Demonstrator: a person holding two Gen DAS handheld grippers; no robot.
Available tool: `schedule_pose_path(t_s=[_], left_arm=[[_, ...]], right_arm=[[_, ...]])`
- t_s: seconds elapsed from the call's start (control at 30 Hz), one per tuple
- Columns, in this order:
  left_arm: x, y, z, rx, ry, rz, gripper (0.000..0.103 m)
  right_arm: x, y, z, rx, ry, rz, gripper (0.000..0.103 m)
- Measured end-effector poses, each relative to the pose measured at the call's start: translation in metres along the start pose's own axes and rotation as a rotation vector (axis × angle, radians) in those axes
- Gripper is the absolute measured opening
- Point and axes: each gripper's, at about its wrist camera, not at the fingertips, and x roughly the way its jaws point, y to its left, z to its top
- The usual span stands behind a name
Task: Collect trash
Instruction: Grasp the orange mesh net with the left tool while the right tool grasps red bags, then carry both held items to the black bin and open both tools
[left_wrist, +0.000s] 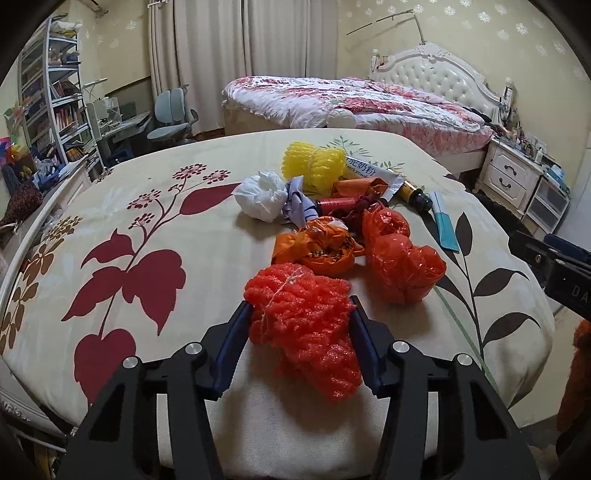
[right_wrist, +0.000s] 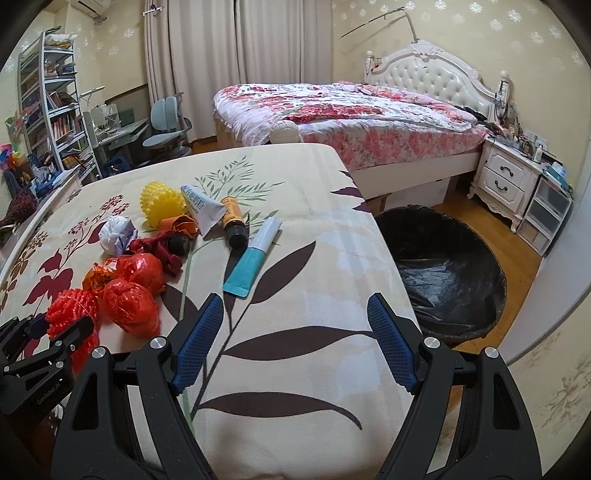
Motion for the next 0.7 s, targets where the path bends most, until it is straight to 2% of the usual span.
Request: schedule_pose_path(t_s=[0.2,0.37,0.57,0.6,0.63,0.7], left_arm=[[-0.014,0.024,0.004,-0.056,-0.032,0.017,0.053],[-0.017,0.045,0.008,-0.081,-0.054,0.07,0.053],[-0.004,0.068,0.013,-0.118,-0.041,0.097,0.053],[-0.002,0.07,0.014,-0.122,-0.039,0.096,0.053],[0.0,0.071,0.014,-0.126,-0.036,0.091,0.053],[0.002,0.072,0.015,-0.129,-0.034,0.079,0.053]], right_arm=[[-0.003,0.033,0.005,-0.059,-0.005,0.091,0.078],[0.001,0.068,0.01,-0.12,-0.003,0.178,0.078],[0.018,0.103,0.006,-0.204,0.045,0.222,0.063],[0.024,0.106,0.004,-0.214,0.066,0.232,0.052],[0.026,0.108,0.003,-0.219,0.084,0.246,0.035],[0.026,0.11,0.0,-0.225,0.09,0.251,0.034]])
